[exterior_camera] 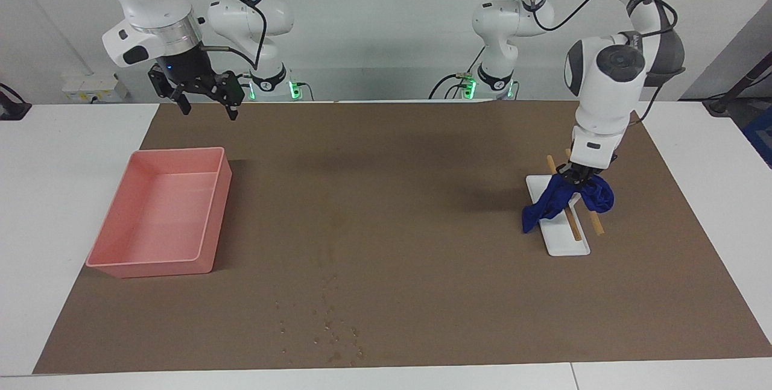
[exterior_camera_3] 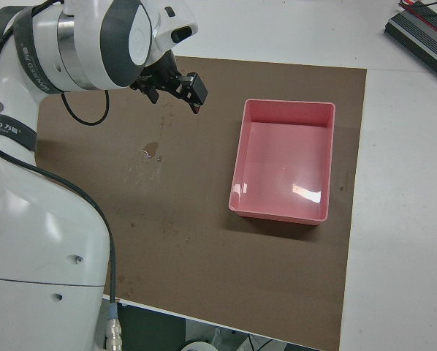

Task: Wipe water with towel using both arms
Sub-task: 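Lift the towel with the left gripper while the right gripper approaches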

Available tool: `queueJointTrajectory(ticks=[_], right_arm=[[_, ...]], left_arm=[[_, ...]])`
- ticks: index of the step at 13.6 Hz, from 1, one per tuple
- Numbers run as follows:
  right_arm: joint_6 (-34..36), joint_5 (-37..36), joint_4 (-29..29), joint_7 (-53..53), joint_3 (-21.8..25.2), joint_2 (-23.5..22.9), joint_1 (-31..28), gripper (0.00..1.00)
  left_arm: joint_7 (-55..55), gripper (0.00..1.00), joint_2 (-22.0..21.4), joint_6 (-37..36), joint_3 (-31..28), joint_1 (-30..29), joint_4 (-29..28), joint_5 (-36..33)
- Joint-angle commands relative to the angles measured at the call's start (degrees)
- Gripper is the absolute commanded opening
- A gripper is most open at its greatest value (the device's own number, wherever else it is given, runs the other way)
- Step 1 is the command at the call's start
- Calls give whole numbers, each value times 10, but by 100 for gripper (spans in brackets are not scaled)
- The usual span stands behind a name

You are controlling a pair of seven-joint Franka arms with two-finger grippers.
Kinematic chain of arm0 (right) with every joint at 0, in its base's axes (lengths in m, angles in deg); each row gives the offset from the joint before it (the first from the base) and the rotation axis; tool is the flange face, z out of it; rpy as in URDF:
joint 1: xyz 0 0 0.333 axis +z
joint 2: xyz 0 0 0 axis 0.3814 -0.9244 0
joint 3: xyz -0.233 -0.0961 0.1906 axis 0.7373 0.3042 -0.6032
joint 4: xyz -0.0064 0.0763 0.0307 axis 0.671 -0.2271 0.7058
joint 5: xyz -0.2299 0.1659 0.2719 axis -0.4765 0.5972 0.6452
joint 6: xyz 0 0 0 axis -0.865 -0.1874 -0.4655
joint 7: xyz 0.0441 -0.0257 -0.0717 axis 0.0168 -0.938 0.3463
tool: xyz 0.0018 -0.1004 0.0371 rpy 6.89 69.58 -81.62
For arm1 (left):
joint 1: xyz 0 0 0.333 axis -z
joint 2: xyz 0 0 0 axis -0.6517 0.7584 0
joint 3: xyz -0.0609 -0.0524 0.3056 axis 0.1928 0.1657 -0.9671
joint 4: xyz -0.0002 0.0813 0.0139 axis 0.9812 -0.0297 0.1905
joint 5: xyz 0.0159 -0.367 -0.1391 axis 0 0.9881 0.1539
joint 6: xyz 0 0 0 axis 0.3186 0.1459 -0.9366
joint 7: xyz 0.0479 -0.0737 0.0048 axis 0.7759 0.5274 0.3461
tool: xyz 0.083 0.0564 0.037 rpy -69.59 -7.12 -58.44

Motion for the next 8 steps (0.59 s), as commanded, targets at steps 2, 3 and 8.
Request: queueJointTrajectory(ticks=[2,3,8], right_arm=[[-12,4,-5,3,-6,5,-2,100],[-22,5,-6,22,-6,5,0,100],[-62,86,-8,190,-19,-1,22,100]], left_arm=[[-50,0,-29,-98,-6,-23,73,142],[-100,0,-39,-106,-7,-24,80,180],[-396,0,-53,-97,6,-14,92,334]])
